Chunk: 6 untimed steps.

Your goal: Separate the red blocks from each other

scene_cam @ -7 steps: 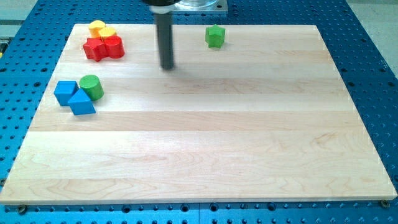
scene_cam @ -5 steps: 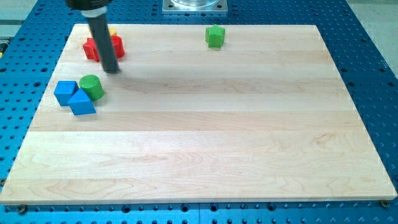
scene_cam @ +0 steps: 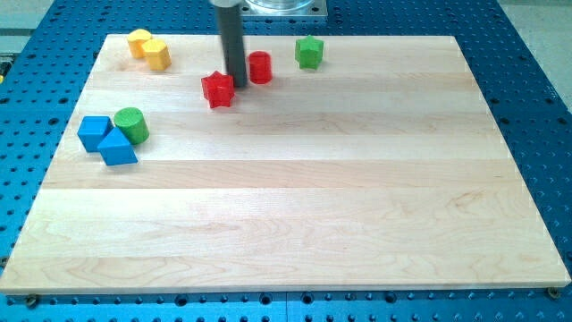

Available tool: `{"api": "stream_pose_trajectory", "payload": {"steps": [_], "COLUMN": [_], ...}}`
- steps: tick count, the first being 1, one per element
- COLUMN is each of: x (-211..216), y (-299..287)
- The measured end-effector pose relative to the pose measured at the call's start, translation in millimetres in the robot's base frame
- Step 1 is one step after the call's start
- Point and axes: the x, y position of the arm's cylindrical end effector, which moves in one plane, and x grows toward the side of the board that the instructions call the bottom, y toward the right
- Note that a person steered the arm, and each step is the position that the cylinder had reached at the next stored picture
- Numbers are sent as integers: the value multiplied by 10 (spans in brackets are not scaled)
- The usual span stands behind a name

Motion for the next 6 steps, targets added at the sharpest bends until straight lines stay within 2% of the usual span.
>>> {"api": "stream_pose_trajectory", "payload": {"steps": [1, 2, 3, 5, 6], "x": [195, 184, -214, -429, -366], "y": [-176, 821, 1489, 908, 926]}}
